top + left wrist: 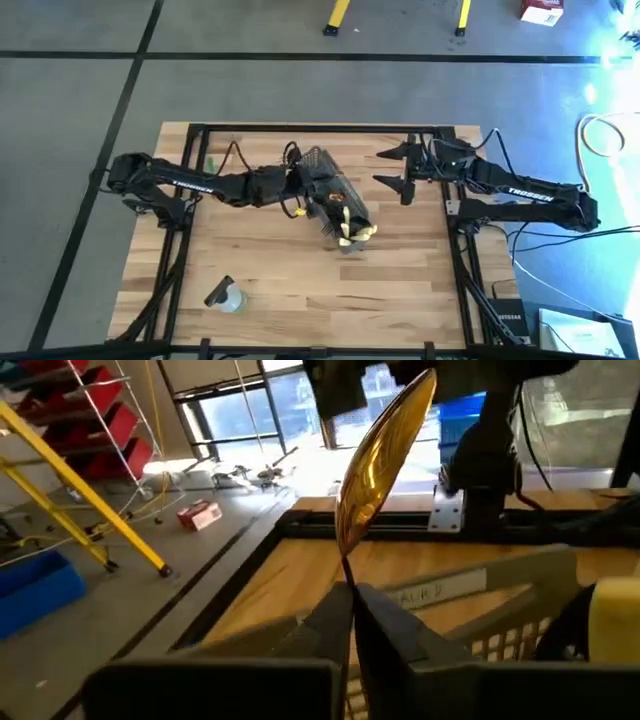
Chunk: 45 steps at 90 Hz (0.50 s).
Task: Sort silverware
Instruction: Put the gold spoon into the cutlery rack
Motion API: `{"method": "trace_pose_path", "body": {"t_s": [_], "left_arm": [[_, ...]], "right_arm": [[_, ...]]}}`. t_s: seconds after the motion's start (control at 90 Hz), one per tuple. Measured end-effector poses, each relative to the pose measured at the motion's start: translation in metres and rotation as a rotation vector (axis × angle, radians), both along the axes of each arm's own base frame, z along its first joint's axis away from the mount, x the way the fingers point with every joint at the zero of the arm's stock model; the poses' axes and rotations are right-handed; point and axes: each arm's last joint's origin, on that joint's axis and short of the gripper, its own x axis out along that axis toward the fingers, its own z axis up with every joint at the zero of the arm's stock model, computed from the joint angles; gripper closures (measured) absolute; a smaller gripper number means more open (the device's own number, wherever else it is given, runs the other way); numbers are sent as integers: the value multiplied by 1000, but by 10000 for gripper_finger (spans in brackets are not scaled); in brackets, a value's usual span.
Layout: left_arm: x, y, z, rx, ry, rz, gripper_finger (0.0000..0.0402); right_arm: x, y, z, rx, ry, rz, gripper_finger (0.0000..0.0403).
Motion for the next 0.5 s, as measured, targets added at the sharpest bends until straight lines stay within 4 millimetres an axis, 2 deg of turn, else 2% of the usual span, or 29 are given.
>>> {"method": "trace_pose_path", "body": {"t_s": [0.211,0.5], "left_arm": [[-11,10,-24,48,19,10,401],[-16,24,-36,19,21,-9,401]], "right_arm": [[0,0,1,4,-11,-2,93],[0,0,1,7,-11,-12,93]]}}
